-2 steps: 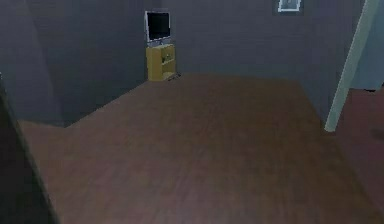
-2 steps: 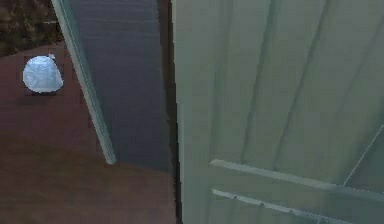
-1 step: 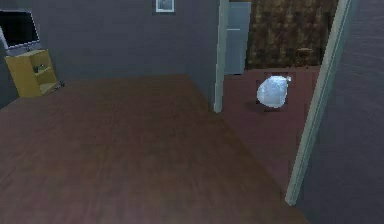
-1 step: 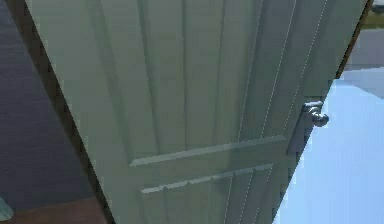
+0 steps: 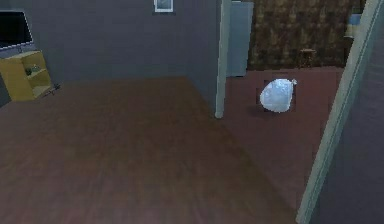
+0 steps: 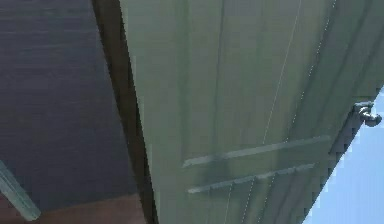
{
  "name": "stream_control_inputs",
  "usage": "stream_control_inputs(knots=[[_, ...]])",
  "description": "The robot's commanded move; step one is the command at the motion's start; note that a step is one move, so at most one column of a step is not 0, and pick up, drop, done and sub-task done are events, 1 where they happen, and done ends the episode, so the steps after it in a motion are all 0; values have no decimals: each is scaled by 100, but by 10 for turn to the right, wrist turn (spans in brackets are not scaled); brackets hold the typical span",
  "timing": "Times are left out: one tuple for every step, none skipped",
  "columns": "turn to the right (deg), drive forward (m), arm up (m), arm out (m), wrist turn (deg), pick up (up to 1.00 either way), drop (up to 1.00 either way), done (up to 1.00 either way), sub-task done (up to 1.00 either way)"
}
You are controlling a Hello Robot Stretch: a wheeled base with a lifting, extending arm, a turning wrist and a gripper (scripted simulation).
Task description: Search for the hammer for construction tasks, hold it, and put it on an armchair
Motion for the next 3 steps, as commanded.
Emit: stream_control_inputs(knots=[[180, 0, 0, 0, 0, 0, 0, 0, 0], [30, 0, 0, 0, 0, 0, 0, 0, 0], [0, 30, 0, 0, 0, 0, 0, 0, 0]])
